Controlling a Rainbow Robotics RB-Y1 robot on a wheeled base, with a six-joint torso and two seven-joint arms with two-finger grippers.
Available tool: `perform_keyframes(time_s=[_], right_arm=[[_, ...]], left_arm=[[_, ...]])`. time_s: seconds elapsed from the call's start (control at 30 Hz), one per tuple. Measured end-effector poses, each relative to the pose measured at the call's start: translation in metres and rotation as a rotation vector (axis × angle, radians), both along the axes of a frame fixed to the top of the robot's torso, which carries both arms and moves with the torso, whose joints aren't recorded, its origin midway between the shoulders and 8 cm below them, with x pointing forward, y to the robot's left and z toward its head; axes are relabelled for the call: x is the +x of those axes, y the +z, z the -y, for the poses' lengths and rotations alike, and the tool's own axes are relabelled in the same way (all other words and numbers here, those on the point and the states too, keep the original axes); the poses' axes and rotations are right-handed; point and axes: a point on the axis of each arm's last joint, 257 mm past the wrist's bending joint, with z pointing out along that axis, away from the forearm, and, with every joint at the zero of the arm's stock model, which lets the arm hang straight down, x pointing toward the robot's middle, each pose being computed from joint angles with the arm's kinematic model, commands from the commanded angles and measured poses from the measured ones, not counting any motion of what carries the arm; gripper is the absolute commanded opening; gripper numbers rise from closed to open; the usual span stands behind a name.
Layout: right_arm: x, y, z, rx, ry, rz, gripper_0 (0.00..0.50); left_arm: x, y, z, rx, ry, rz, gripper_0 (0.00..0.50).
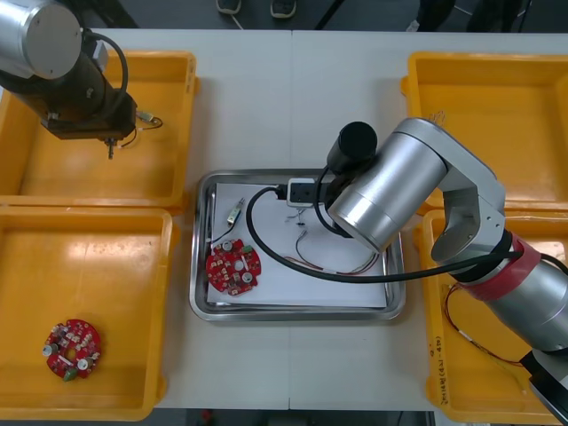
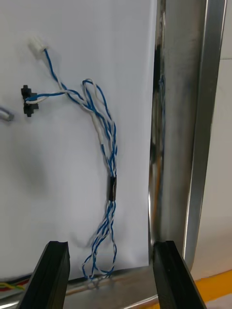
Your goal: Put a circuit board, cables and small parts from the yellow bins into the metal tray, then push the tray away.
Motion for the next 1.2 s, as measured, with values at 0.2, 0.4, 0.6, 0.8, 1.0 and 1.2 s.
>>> perform_keyframes(time_s=[0.2,0.4,0.6,0.8,1.0,1.2], right_arm=[[-0.014,0.019,0.017,-0.003,-0.068,-0.032,0.5],[-0.026,0.054,0.043,0.027,-0.16,-0.033,0.5],[-0.013,0.094,0.061,0.133,-0.221,0.046,0.5],[-0.003,0.14,0.095,0.26,-0.311,0.14,0.5],[-0.009,0.156,0.137,0.365,-0.407,0.183,0.5],[-0.02,0.144,0.18,0.479,-0.515,0.146,0.5]], left_arm=[[-0.008,0.011,0.015,0.003,-0.045,0.01,0.002],[-0.012,0.021,0.027,0.002,-0.082,0.034,0.002],[-0.013,0.024,0.031,-0.003,-0.09,0.042,0.0],[-0.012,0.026,0.031,-0.008,-0.088,0.046,0.001],[-0.012,0.028,0.031,-0.013,-0.087,0.049,0.001],[-0.013,0.03,0.033,-0.015,-0.095,0.056,0.001]])
